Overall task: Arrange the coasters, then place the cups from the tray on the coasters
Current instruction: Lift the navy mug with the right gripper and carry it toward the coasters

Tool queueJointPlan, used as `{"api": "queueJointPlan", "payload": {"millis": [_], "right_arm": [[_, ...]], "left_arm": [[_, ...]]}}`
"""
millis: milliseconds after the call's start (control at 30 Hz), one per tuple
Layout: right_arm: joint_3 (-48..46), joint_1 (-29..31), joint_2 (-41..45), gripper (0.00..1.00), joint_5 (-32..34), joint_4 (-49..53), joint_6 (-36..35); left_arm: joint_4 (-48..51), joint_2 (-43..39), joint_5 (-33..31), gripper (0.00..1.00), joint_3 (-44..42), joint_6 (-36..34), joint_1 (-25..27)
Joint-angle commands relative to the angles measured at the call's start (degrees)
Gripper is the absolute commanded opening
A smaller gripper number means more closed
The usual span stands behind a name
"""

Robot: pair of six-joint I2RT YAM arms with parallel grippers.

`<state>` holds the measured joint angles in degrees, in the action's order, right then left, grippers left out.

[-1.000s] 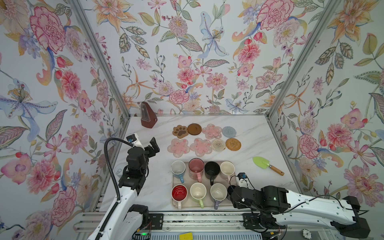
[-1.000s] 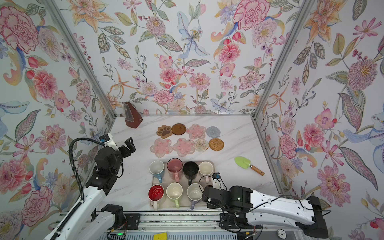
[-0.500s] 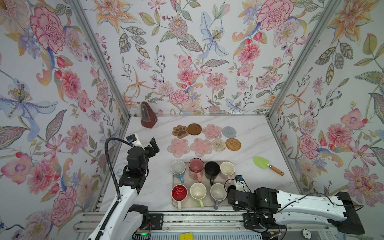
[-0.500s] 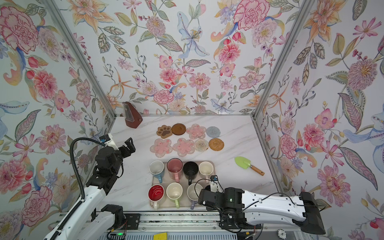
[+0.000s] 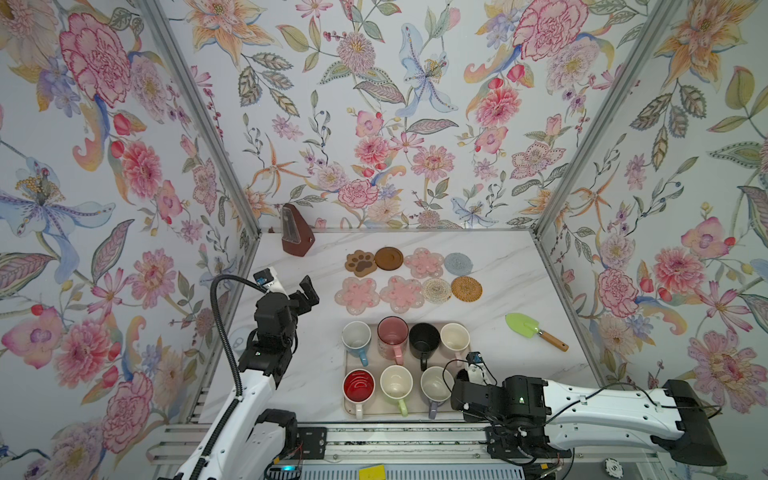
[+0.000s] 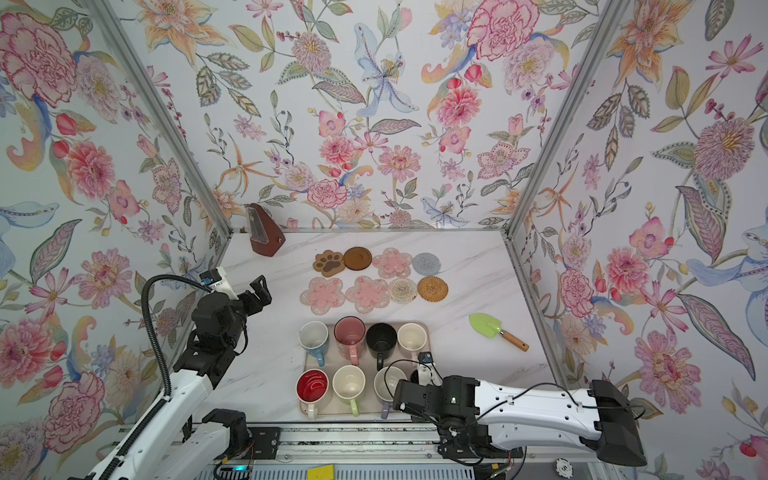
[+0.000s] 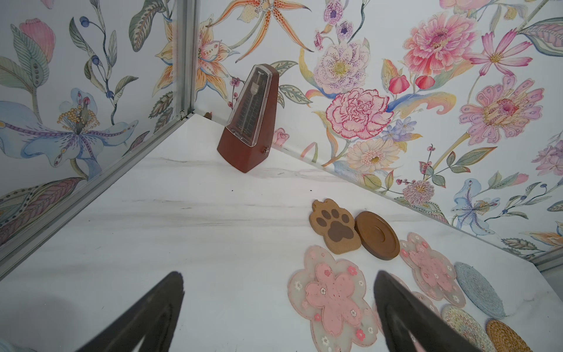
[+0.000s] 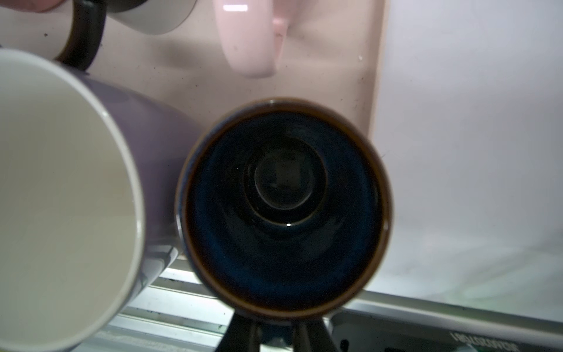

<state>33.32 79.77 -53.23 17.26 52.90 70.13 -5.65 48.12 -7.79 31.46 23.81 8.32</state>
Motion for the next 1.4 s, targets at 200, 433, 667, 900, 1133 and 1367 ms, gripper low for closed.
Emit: {"api": "queueJointPlan", "payload": {"millis": [200, 433, 667, 900, 1133, 1367], "right_arm": [[5.0, -1.8, 1.2, 0.04, 3.0, 10.8, 0.0], [7.3, -9.7, 3.7, 0.02, 3.2, 15.2, -2.5], [12.8, -27.4, 2.5, 0.02, 6.8, 11.7, -16.0], [19.6, -47.8, -6.1, 0.03, -1.2, -5.8, -36.2], [31.7, -57.3, -25.7, 0.03, -5.1, -14.6, -50.1], [47.7, -61.0, -45.2, 0.03, -6.9, -16.3, -57.8]], "left_arm": [[-1.6, 0.2, 0.9, 0.99, -1.3, 0.8, -0.7], [-2.0, 0.3, 1.1, 0.99, -1.4, 1.1, -0.8], [-2.0, -0.3, 1.2, 0.99, -2.5, 1.7, -0.9], [-1.7, -0.5, 2.1, 0.99, -3.7, 3.0, -1.0], [0.7, -1.8, 2.7, 0.99, -4.7, 3.4, -1.1], [2.2, -5.0, 2.9, 0.99, -6.9, 5.3, -1.2]]}}
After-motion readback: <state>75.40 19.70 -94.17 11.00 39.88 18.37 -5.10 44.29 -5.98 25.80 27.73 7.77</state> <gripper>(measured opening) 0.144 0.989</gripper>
